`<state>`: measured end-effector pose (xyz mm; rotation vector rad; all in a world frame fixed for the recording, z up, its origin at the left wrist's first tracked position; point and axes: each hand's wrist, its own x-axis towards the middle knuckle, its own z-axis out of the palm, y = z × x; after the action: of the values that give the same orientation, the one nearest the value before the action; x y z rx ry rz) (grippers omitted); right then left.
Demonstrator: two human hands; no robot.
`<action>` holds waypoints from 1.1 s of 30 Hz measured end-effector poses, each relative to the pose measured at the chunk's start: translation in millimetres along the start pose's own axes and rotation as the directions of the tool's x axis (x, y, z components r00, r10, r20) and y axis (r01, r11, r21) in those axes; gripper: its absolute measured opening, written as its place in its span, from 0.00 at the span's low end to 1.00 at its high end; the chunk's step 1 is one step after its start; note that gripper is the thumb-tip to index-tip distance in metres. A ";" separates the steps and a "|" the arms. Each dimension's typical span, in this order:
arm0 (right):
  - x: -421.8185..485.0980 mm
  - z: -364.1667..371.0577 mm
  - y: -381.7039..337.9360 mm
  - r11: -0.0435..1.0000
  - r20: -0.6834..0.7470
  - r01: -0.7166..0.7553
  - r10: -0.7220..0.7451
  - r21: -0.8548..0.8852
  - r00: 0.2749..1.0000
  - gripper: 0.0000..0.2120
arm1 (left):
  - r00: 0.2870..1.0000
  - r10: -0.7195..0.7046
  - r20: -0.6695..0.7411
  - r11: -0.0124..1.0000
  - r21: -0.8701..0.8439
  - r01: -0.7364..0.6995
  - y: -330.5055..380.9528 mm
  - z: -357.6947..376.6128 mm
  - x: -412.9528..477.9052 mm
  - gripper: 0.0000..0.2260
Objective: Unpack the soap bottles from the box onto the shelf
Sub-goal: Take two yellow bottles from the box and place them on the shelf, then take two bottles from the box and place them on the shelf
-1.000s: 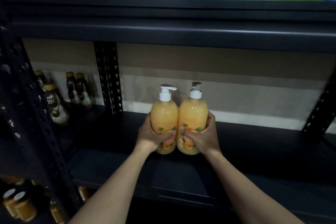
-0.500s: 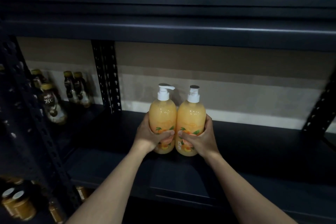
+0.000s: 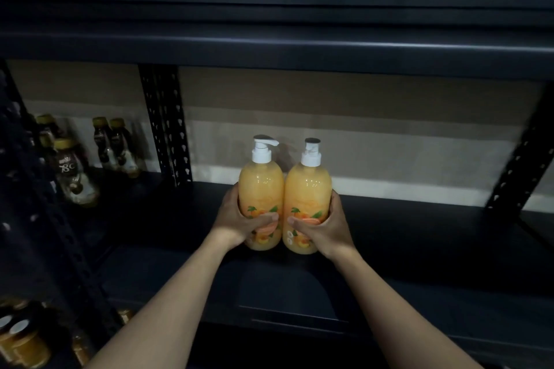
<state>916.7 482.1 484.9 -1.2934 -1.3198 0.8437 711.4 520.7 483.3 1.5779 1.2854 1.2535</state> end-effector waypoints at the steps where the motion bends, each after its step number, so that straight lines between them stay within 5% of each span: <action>1: -0.5 -0.3 -1.0 1.000 0.008 -0.009 0.009 -0.009 1.000 0.52 | 1.000 -0.006 0.005 1.000 -0.008 0.006 -1.9 0.2 0.6 0.47; 4: -4.4 -2.5 -7.1 0.999 0.034 -0.004 0.005 -0.039 0.999 0.55 | 1.000 -0.006 0.018 1.000 0.014 0.006 3.0 -1.9 -3.9 0.46; 9: -19.1 -17.3 -20.9 0.999 -0.042 -0.023 0.021 -0.036 0.999 0.62 | 0.992 0.004 -0.130 0.996 0.088 0.008 30.2 2.4 -24.2 0.61; 11: -31.4 -28.4 -24.2 0.999 -0.071 0.023 -0.026 -0.039 0.997 0.56 | 0.956 0.123 -0.268 0.983 0.164 -0.080 48.3 12.4 -43.2 0.50; 14: -55.4 -51.2 -31.1 0.985 -0.098 0.110 -0.124 -0.134 0.987 0.50 | 0.794 0.377 -0.477 0.922 0.274 -0.274 74.0 33.6 -73.5 0.28; 16: -74.5 -72.6 -34.6 0.968 -0.134 0.143 -0.173 -0.204 0.976 0.43 | 0.741 0.487 -0.462 0.873 0.281 -0.399 87.1 54.5 -88.1 0.19; 21: -137.5 -133.0 -28.0 0.946 -0.252 0.184 -0.253 -0.266 0.934 0.28 | 0.779 0.611 -0.142 0.791 0.078 -0.607 111.7 132.4 -127.5 0.10; 26: -225.6 -217.5 7.7 0.926 -0.449 0.045 -0.223 -0.375 0.865 0.22 | 0.740 0.598 0.309 0.795 -0.110 -0.597 116.7 241.6 -185.6 0.12; 30: -322.8 -289.1 55.9 0.902 -0.644 -0.207 -0.096 -0.379 0.759 0.18 | 0.580 0.466 0.668 0.853 -0.163 -0.496 99.6 339.3 -252.8 0.12; 33: -403.4 -332.9 102.0 0.869 -0.785 -0.415 0.052 -0.270 0.618 0.16 | 0.348 0.290 0.891 0.880 -0.106 -0.462 77.9 407.7 -311.7 0.10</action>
<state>1203.7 47.7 371.3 -1.9336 -0.6390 0.0780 1118.0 215.0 380.2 2.2832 0.2929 0.3068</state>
